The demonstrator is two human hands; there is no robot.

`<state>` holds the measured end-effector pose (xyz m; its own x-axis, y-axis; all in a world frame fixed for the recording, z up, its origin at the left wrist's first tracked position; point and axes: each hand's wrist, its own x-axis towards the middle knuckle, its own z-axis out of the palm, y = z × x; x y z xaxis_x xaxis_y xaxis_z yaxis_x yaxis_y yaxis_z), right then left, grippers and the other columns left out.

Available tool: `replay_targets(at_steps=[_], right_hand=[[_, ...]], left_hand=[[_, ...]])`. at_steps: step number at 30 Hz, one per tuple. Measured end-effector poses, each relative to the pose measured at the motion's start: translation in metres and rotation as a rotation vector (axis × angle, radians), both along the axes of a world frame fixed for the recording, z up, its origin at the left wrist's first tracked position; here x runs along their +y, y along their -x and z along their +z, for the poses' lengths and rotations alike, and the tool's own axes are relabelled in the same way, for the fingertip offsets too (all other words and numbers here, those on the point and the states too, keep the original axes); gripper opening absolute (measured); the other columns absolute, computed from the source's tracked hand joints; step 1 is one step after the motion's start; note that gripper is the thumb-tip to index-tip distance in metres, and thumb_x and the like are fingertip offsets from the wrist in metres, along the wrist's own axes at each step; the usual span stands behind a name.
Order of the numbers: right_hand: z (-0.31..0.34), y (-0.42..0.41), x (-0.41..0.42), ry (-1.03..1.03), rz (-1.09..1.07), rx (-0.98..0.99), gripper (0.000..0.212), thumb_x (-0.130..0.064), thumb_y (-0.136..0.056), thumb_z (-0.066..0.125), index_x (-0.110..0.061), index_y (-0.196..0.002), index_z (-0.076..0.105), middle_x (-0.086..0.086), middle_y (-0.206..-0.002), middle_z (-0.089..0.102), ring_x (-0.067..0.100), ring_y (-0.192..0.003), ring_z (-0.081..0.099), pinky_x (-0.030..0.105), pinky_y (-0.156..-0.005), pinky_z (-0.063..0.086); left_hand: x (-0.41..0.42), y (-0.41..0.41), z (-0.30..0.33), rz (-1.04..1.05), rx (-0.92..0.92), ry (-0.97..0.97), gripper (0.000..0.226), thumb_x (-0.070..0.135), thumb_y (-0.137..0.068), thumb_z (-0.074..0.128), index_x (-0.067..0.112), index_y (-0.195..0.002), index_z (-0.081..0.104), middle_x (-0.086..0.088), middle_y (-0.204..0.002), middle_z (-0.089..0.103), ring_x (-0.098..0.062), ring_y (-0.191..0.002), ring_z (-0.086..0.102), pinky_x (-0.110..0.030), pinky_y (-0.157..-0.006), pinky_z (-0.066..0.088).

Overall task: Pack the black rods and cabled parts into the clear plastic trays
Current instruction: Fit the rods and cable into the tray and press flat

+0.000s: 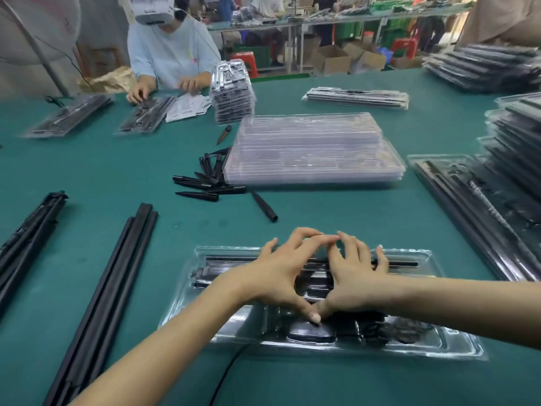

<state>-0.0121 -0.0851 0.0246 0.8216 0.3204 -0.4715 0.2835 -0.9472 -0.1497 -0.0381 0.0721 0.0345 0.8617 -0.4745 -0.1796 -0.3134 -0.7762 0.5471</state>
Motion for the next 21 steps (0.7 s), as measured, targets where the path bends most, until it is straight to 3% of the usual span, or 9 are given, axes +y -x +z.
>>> replay_targets(at_steps=[4, 10, 14, 18, 21], right_hand=[[0.001, -0.003, 0.001, 0.032, -0.012, 0.018, 0.131, -0.062, -0.062, 0.074, -0.029, -0.147, -0.02, 0.005, -0.155, -0.025, 0.026, -0.143, -0.024, 0.057, -0.112, -0.013], [-0.002, -0.001, 0.006, 0.039, -0.012, 0.011, 0.124, -0.056, -0.063, 0.075, -0.031, -0.148, -0.013, 0.002, -0.155, -0.021, 0.025, -0.144, -0.019, 0.06, -0.109, -0.013], [0.008, -0.002, 0.001, -0.003, 0.021, 0.059, 0.123, -0.06, -0.062, 0.075, -0.034, -0.149, -0.008, 0.002, -0.156, -0.02, 0.024, -0.144, -0.019, 0.059, -0.111, -0.012], [0.013, 0.001, -0.003, -0.125, 0.017, 0.067, 0.123, -0.069, -0.055, 0.076, -0.046, -0.147, -0.003, 0.003, -0.158, -0.017, 0.024, -0.144, -0.019, 0.06, -0.11, -0.014], [0.027, -0.005, -0.001, -0.146, 0.072, 0.073, 0.126, -0.072, -0.055, 0.074, -0.046, -0.147, -0.008, 0.006, -0.158, -0.015, 0.025, -0.145, -0.015, 0.064, -0.11, -0.007]], left_hand=[[-0.005, -0.008, -0.001, 0.013, 0.038, -0.111, 0.125, 0.045, -0.059, 0.086, 0.046, -0.143, -0.006, 0.022, -0.143, 0.002, -0.015, -0.139, 0.021, -0.041, -0.116, 0.001], [0.004, 0.0, -0.018, 0.018, -0.047, -0.049, 0.118, 0.048, -0.065, 0.082, 0.055, -0.138, -0.01, 0.017, -0.149, -0.001, 0.0, -0.14, 0.003, -0.022, -0.109, -0.004], [0.009, 0.005, -0.008, 0.01, -0.054, -0.094, 0.107, 0.057, -0.071, 0.074, 0.046, -0.147, -0.001, 0.015, -0.152, 0.0, -0.008, -0.144, 0.0, -0.035, -0.119, -0.003], [0.037, 0.026, 0.005, 0.121, -0.244, -0.105, 0.082, 0.064, -0.081, 0.054, 0.054, -0.142, 0.0, 0.023, -0.149, 0.005, 0.009, -0.137, 0.004, -0.041, -0.119, -0.008], [0.085, 0.051, 0.017, 0.355, -0.337, -0.135, 0.075, 0.058, -0.085, 0.054, 0.052, -0.143, 0.007, 0.02, -0.142, 0.017, 0.0, -0.133, 0.021, -0.037, -0.116, 0.009]])
